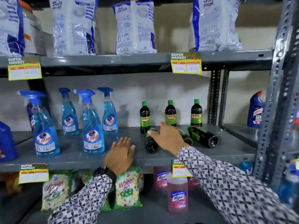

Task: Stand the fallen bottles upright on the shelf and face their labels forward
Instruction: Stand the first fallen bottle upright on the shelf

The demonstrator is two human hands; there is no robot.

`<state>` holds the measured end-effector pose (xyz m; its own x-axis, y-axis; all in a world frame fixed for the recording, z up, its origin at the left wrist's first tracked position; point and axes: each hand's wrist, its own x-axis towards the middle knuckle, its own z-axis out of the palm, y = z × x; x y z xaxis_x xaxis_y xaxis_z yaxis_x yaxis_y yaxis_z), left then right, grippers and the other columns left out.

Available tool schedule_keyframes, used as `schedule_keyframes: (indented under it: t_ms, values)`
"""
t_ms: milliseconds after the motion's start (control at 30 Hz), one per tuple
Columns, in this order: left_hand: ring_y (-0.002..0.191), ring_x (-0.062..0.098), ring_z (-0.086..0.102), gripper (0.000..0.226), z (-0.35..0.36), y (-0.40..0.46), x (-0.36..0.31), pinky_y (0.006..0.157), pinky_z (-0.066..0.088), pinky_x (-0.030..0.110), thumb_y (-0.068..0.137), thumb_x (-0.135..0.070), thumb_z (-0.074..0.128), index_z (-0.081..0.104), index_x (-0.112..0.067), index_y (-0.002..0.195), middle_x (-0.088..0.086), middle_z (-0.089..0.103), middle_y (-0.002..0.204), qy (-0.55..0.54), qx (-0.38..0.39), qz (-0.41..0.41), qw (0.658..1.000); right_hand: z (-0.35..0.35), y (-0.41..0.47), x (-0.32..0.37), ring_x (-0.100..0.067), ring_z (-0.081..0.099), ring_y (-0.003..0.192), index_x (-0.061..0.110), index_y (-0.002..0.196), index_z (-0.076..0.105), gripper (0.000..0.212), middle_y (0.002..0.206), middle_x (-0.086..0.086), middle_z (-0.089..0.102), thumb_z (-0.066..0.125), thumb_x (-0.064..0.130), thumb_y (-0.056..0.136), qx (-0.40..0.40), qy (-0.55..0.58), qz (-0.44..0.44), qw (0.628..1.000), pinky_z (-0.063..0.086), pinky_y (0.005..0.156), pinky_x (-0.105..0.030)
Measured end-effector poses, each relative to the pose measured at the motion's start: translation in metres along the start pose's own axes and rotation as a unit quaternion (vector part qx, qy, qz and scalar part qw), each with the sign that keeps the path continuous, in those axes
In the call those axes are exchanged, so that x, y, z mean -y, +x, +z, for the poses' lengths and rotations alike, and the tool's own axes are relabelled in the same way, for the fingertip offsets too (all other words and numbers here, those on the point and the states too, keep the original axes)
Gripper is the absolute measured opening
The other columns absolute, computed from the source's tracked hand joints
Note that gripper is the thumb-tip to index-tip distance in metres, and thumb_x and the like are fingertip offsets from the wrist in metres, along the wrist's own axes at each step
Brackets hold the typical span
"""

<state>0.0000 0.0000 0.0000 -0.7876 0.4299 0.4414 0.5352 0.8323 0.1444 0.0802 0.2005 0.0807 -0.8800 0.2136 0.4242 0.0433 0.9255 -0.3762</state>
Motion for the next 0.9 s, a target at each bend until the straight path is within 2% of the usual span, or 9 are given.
schedule_keyframes:
  t_ms: [67, 100, 200, 333, 433, 533, 667, 767, 900]
  values:
    - [0.155, 0.026, 0.027, 0.081, 0.005, 0.003, 0.002, 0.126, 0.019, 0.049, 0.096, -0.053, 0.003, 0.038, -0.008, 0.153, 0.012, 0.039, 0.163, 0.010, 0.045, -0.007, 0.999, 0.009, 0.018, 0.001, -0.041, 0.069, 0.116, 0.008, 0.109, 0.063, 0.067, 0.117, -0.018, 0.068, 0.055, 0.073, 0.095, 0.073, 0.034, 0.072, 0.994, 0.056, 0.095, -0.045]
    - [0.153, 0.026, 0.030, 0.075, 0.008, 0.004, 0.002, 0.125, 0.021, 0.048, 0.097, -0.049, 0.007, 0.041, -0.009, 0.151, 0.012, 0.041, 0.161, 0.018, 0.050, -0.009, 0.999, 0.013, 0.028, 0.000, -0.041, 0.069, 0.116, 0.008, 0.112, 0.065, 0.073, 0.121, -0.017, 0.067, 0.055, 0.078, 0.092, 0.109, 0.053, 0.098, 0.988, 0.058, 0.096, -0.048]
    - [0.150, 0.025, 0.037, 0.060, 0.014, 0.002, -0.001, 0.123, 0.024, 0.042, 0.104, -0.040, 0.016, 0.046, -0.014, 0.149, 0.008, 0.045, 0.160, 0.025, 0.029, -0.020, 0.999, 0.023, 0.046, -0.001, -0.037, 0.069, 0.115, 0.012, 0.147, 0.054, 0.092, 0.148, -0.014, 0.059, 0.066, 0.078, 0.085, 0.191, 0.144, 0.191, 0.952, 0.064, 0.093, -0.049]
    - [0.142, 0.024, 0.048, 0.052, 0.022, 0.003, 0.004, 0.119, 0.033, 0.041, 0.105, -0.037, 0.023, 0.057, -0.016, 0.139, 0.005, 0.055, 0.152, 0.025, -0.008, -0.025, 0.999, 0.038, 0.059, -0.004, -0.032, 0.070, 0.111, 0.016, 0.123, 0.058, 0.063, 0.130, -0.013, 0.067, 0.085, 0.055, 0.081, 0.195, 0.235, 0.262, 0.915, 0.065, 0.081, -0.043]
    - [0.139, 0.026, 0.053, 0.057, 0.026, 0.003, 0.005, 0.117, 0.037, 0.041, 0.102, -0.038, 0.021, 0.060, -0.015, 0.136, 0.007, 0.059, 0.148, 0.030, -0.019, -0.024, 0.999, 0.042, 0.063, -0.007, -0.029, 0.071, 0.101, 0.013, 0.118, 0.063, 0.055, 0.113, -0.011, 0.071, 0.087, 0.046, 0.080, 0.180, 0.270, 0.263, 0.909, 0.060, 0.063, -0.036]
    - [0.140, 0.024, 0.052, 0.068, 0.030, 0.004, 0.007, 0.118, 0.036, 0.040, 0.098, -0.042, 0.012, 0.060, -0.014, 0.138, 0.007, 0.059, 0.148, 0.034, -0.018, -0.025, 0.999, 0.038, 0.070, -0.014, -0.028, 0.077, 0.090, 0.009, 0.117, 0.069, 0.066, 0.102, -0.011, 0.077, 0.091, 0.049, 0.070, 0.121, 0.326, 0.234, 0.908, 0.061, 0.052, -0.033]
    - [0.140, 0.023, 0.053, 0.070, 0.032, 0.003, 0.008, 0.119, 0.035, 0.040, 0.097, -0.043, 0.013, 0.062, -0.013, 0.137, 0.008, 0.059, 0.148, 0.029, -0.029, -0.033, 0.999, 0.040, 0.071, -0.015, -0.024, 0.081, 0.083, 0.013, 0.101, 0.075, 0.069, 0.092, -0.005, 0.082, 0.088, 0.065, 0.058, -0.002, 0.351, 0.162, 0.922, 0.069, 0.070, -0.052]
    - [0.142, 0.022, 0.051, 0.065, 0.033, 0.002, 0.008, 0.120, 0.033, 0.039, 0.099, -0.042, 0.016, 0.060, -0.014, 0.139, 0.007, 0.058, 0.150, 0.031, -0.029, -0.034, 0.999, 0.045, 0.057, -0.013, -0.015, 0.075, 0.084, 0.019, 0.104, 0.068, 0.058, 0.092, 0.005, 0.078, 0.087, 0.060, 0.067, -0.068, 0.321, 0.110, 0.938, 0.063, 0.080, -0.044]
    - [0.140, 0.022, 0.053, 0.071, 0.034, 0.003, 0.008, 0.120, 0.036, 0.040, 0.098, -0.044, 0.012, 0.061, -0.015, 0.139, 0.007, 0.060, 0.148, 0.031, -0.032, -0.037, 0.998, 0.061, 0.038, -0.019, -0.015, 0.069, 0.091, 0.020, 0.111, 0.049, 0.059, 0.099, 0.011, 0.068, 0.092, 0.043, 0.077, -0.091, 0.296, 0.083, 0.947, 0.054, 0.077, -0.034]
